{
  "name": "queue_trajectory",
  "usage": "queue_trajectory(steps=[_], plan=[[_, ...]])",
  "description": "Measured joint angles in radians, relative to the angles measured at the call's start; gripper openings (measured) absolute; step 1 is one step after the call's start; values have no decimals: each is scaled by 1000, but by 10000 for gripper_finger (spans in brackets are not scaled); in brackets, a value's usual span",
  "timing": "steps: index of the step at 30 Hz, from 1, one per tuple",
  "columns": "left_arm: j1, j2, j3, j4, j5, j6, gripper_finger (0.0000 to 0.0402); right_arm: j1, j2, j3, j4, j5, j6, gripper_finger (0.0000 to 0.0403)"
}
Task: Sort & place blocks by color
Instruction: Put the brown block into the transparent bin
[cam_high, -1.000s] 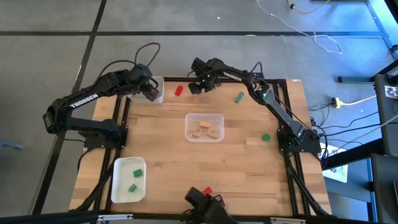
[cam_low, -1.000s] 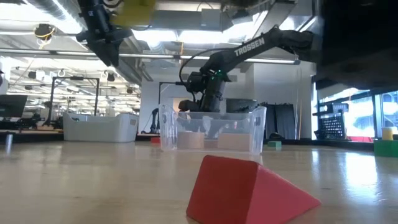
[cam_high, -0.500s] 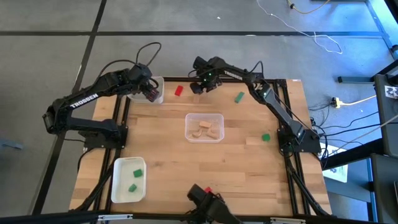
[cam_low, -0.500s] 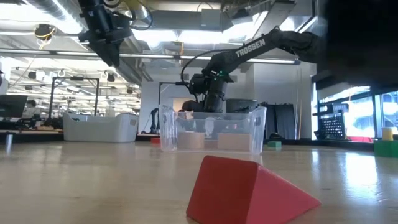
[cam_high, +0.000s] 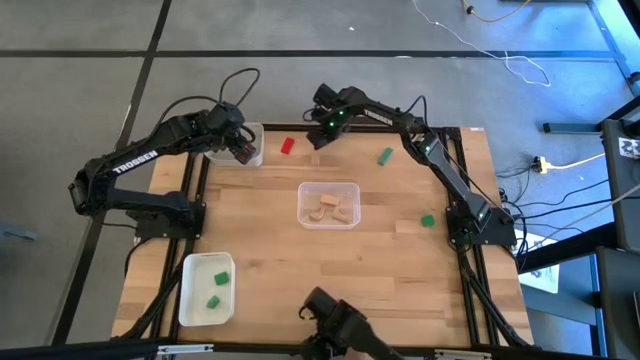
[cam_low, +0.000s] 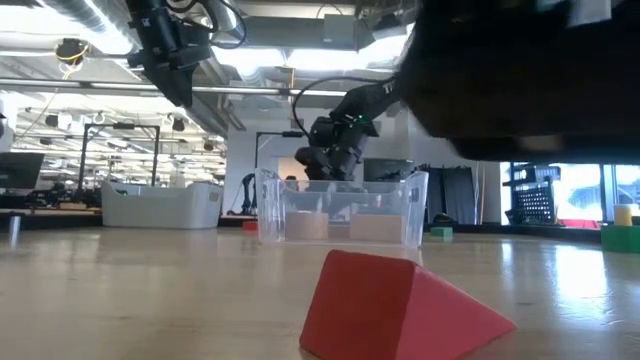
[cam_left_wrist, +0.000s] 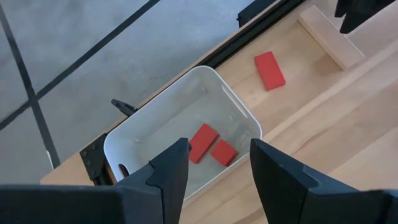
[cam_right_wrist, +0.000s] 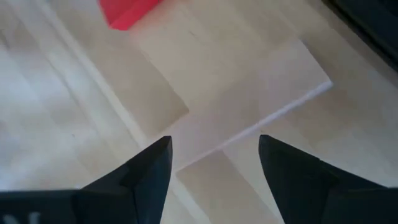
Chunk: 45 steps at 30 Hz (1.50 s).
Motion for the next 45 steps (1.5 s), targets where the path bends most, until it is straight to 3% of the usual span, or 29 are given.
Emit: queue_trajectory(steps=[11,14,20,25,34,45], plan=[[0,0,0,1,0,-2,163,23,0,0,26,3,-504,239],[0,0,0,0,0,-2,163,38,0,0,25,3,-711,239],[0,0,0,0,-2,-2,163,79,-4,0,-1,146,-1141,239],[0,0,0,0,-3,-3,163,99,-10,0,-29,240,-1290,239],[0,0,0,0,-2,-2,163,84,-10,0,-49,105,-1557,239],[0,0,0,0,-1,-1,163,68,4,-7,-90,103,-1740,239]])
